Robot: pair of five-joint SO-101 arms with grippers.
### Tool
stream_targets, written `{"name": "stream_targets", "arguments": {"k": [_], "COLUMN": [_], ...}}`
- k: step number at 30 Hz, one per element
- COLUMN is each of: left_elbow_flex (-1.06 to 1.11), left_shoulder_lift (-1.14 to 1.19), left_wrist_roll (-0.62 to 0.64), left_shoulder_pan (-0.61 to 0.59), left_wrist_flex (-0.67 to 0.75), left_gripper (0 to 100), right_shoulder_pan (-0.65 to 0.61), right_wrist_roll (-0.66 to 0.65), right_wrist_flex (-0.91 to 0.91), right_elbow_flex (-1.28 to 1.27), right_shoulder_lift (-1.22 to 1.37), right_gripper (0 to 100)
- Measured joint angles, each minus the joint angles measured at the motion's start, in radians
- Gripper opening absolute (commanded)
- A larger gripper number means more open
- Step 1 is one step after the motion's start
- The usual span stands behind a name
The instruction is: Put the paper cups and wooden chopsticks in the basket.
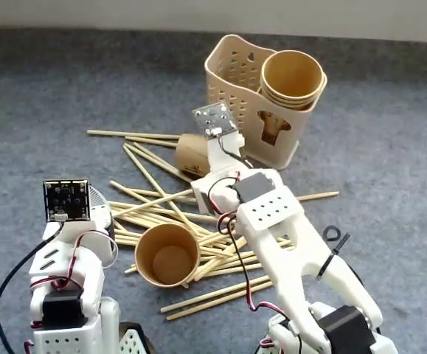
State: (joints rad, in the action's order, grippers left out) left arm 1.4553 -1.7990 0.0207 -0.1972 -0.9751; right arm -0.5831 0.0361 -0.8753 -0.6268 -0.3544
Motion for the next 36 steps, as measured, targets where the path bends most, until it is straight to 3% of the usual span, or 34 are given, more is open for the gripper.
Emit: {"name": "stream_targets", "arguments": {"k": [17,25,29,36], "left_elbow_flex": [0.0,0.0,0.0,0.0], "left_shoulder_lift": [0.0,0.0,0.0,0.0], "left_wrist_roll": [0.0,0.0,0.0,0.0], "left_shoulder_pan": [0.0,0.0,0.0,0.0], "left_wrist_flex": [0.0,0.0,0.0,0.0], "left_gripper": [2,2,2,2], "right_shoulder_pan": [0.052,-0.015,-0.015,-0.018], "right_wrist_roll": [0.0,0.0,-0.066,-0.133], "right_wrist_flex": [0.267,0.278,0.278,0.278], "right_elbow_flex": [-0.172,-0.173,-0.173,-0.173], "right_shoulder_lift": [0.0,0.0,0.0,0.0], "right_gripper": [21.9,7.9,0.9,0.6]}}
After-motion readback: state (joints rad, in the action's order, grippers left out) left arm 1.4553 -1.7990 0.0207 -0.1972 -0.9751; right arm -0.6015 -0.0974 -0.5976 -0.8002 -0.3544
